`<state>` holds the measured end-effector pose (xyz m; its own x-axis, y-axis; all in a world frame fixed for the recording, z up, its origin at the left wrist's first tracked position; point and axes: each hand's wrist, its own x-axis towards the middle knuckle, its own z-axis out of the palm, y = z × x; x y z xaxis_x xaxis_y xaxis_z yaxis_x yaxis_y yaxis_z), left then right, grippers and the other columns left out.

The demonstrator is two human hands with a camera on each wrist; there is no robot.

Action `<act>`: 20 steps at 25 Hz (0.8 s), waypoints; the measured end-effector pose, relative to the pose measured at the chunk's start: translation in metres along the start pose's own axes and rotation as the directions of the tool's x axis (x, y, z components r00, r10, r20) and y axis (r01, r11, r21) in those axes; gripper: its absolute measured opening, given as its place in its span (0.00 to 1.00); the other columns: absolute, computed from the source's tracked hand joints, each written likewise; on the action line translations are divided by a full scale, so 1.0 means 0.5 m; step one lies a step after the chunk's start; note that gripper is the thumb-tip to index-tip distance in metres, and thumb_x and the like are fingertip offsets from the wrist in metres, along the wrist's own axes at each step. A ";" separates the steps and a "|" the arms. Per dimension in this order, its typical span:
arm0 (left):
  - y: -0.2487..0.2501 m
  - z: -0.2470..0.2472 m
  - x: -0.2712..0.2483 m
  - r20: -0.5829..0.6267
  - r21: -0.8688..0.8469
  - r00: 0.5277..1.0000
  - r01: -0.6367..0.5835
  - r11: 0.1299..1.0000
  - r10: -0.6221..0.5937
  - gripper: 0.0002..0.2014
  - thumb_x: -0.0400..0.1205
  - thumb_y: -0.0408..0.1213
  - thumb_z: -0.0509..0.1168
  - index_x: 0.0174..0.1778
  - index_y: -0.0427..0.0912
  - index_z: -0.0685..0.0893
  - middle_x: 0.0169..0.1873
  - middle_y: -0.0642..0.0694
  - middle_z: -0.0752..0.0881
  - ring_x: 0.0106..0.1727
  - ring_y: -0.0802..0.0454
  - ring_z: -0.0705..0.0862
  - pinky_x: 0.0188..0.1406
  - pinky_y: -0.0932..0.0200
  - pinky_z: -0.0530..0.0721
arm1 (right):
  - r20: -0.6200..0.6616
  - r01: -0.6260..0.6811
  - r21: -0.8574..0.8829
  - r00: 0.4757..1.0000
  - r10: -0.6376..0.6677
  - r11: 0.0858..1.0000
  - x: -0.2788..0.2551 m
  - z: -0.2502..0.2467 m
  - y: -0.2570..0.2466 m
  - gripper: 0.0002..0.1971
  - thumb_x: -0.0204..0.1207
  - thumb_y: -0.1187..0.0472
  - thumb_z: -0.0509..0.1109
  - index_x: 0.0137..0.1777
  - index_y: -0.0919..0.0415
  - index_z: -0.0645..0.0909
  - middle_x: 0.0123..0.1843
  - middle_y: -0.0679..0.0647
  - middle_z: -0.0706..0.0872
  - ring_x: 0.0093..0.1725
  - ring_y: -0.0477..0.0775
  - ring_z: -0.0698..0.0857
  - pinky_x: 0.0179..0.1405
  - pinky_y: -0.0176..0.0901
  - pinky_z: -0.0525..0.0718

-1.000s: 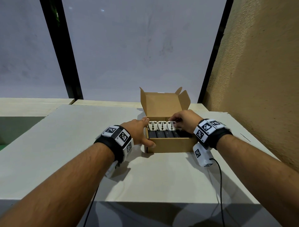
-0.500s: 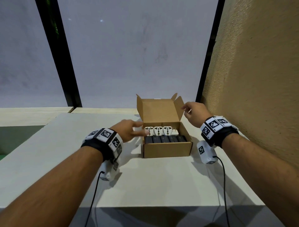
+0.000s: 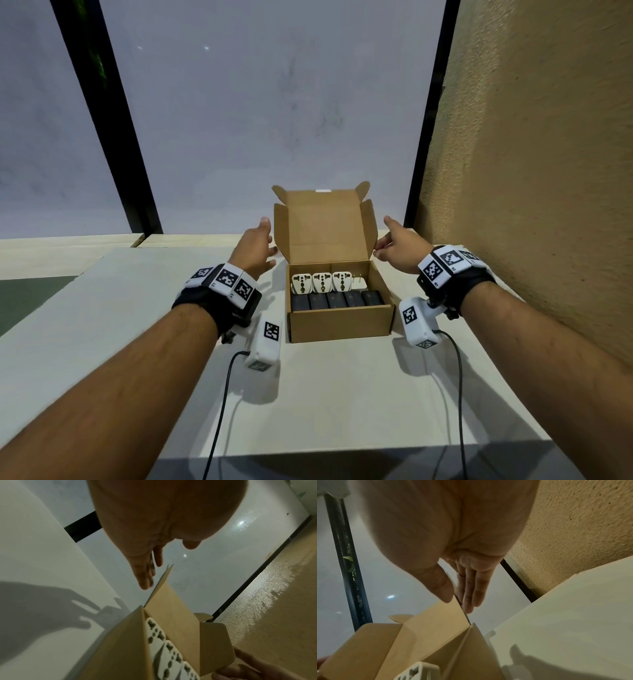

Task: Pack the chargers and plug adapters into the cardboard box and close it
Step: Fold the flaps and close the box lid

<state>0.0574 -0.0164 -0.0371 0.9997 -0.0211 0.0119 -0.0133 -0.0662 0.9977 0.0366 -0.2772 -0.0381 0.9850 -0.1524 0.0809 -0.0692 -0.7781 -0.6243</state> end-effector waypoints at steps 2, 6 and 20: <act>0.013 0.012 -0.012 0.016 -0.101 1.000 0.018 0.995 -0.016 0.18 0.90 0.49 0.46 0.67 0.45 0.72 0.50 0.47 0.82 0.51 0.46 0.82 0.54 0.48 0.79 | 0.038 0.028 0.001 0.999 -0.028 1.000 -0.007 -0.010 0.005 0.41 0.75 0.68 0.70 0.84 0.56 0.53 0.52 0.52 0.86 0.59 0.57 0.85 0.63 0.51 0.82; 0.008 0.011 -0.019 -0.070 0.109 0.995 -0.059 0.992 0.067 0.30 0.89 0.56 0.41 0.54 0.44 0.86 0.45 0.48 0.87 0.48 0.47 0.83 0.55 0.50 0.80 | 0.113 0.059 0.050 0.992 -0.064 0.997 -0.036 -0.024 0.007 0.29 0.74 0.77 0.65 0.74 0.56 0.73 0.50 0.52 0.88 0.55 0.56 0.88 0.60 0.55 0.84; -0.023 -0.001 -0.091 0.160 0.026 0.986 -0.057 0.998 0.052 0.14 0.89 0.34 0.53 0.64 0.48 0.80 0.54 0.43 0.84 0.37 0.48 0.82 0.43 0.54 0.85 | 0.191 0.034 -0.008 0.981 -0.032 0.999 -0.117 -0.016 0.036 0.28 0.74 0.84 0.50 0.68 0.64 0.76 0.58 0.56 0.85 0.61 0.55 0.84 0.55 0.40 0.77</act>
<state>0.0120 -0.0140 -0.0492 0.9814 -0.1842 0.0532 -0.0709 -0.0908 0.9933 -0.0236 -0.2871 -0.0478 0.9988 -0.0079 -0.0490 -0.0364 -0.7876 -0.6151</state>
